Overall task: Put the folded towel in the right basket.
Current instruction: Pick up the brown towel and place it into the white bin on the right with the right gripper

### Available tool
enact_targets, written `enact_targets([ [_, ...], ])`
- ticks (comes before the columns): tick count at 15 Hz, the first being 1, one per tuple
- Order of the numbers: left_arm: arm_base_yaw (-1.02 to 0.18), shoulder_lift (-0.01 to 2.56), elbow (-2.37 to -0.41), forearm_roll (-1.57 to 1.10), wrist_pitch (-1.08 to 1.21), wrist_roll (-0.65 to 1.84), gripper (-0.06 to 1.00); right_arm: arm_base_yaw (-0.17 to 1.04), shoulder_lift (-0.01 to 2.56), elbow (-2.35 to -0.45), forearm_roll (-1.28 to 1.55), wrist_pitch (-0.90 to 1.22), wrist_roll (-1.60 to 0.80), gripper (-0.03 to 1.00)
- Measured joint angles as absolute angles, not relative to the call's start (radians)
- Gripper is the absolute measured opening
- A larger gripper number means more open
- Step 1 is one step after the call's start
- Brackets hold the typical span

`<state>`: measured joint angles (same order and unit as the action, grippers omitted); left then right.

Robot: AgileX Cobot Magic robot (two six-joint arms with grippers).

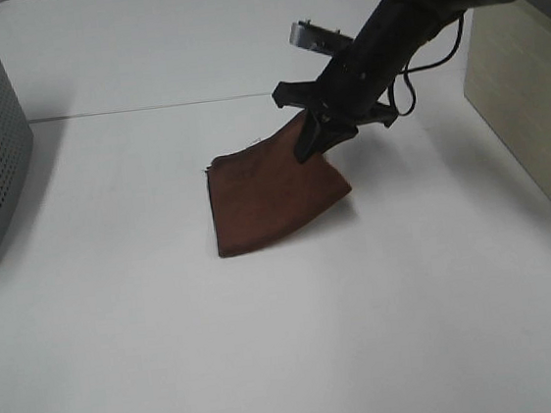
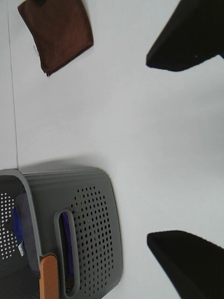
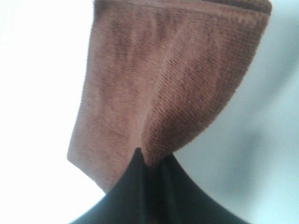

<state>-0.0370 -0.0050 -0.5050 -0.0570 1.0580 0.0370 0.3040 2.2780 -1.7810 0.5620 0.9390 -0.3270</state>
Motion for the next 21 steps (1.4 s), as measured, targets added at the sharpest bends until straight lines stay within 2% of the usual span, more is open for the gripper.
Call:
enact_targets([
  [13,-0.037,-0.005,-0.505,-0.057,1.058,0.037,0.88,0.296,1.796,-1.782,0.042,1.211,-0.153,0.01],
  [16,-0.037,-0.005,-0.505,-0.057,1.058,0.037,0.88,0.250,1.756,-1.851,-0.022,1.220,-0.153,0.01],
  [21,-0.037,-0.005,-0.505,-0.057,1.058,0.037,0.88,0.088,1.754,-1.948,-0.027,1.221,-0.154,0.01],
])
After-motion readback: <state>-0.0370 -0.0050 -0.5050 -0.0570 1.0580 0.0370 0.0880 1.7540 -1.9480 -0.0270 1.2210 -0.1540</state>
